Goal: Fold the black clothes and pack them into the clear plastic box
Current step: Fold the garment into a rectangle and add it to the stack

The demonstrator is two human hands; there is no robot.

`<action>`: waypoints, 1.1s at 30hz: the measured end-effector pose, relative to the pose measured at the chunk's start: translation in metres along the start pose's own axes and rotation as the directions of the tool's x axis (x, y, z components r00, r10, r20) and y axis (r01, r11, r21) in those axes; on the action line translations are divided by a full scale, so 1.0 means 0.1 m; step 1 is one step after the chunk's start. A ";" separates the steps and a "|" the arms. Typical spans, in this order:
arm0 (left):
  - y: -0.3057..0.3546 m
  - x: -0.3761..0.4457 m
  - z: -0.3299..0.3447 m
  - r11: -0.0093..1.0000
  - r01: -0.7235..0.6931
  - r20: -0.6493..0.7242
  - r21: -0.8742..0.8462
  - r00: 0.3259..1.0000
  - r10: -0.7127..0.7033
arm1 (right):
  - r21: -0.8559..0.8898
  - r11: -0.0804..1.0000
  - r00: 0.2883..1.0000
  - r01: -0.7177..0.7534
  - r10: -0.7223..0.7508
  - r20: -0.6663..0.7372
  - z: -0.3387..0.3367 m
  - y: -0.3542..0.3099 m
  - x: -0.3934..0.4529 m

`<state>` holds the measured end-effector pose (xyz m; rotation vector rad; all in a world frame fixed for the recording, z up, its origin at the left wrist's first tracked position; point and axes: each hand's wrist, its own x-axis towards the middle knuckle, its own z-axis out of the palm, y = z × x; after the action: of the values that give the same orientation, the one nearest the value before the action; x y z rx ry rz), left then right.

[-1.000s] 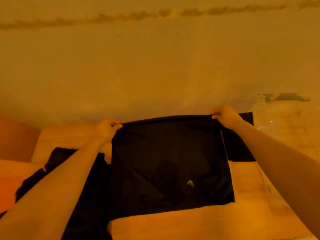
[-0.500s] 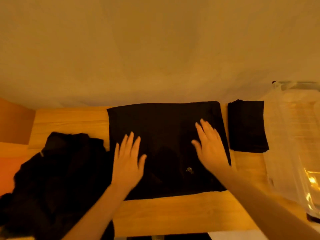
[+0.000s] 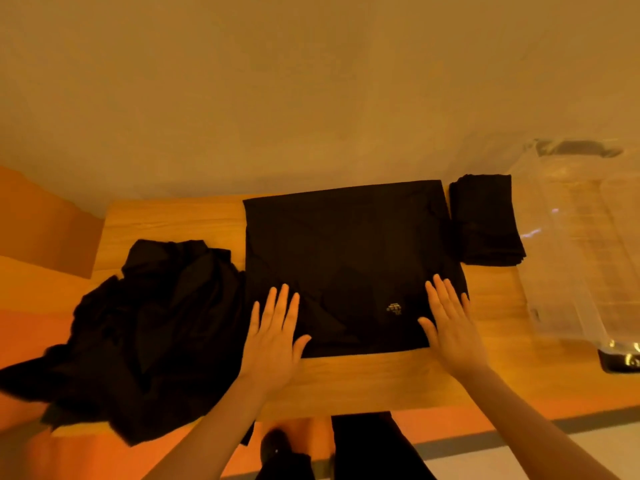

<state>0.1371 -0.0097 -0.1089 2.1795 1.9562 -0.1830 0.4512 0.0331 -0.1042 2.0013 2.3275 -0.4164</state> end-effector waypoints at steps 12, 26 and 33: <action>0.01 -0.50 0.16 0.983 -0.184 0.058 0.007 0.981 0.183 | -0.105 0.984 0.985 0.147 -0.136 0.104 0.16 0.06 -0.63; -0.25 -0.97 0.35 0.941 -0.335 0.091 0.052 0.940 0.330 | -0.115 0.968 0.952 0.222 -0.190 0.241 0.25 0.27 -0.99; -0.38 -1.10 0.46 0.894 -0.444 -0.142 0.056 0.883 0.447 | -0.224 0.938 0.961 0.264 -0.275 -0.015 0.29 0.32 -1.18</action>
<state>0.0890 -0.1231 -0.1313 2.6542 1.4586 0.0372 0.4982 -0.0836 -0.1134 1.6178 2.5563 -0.1133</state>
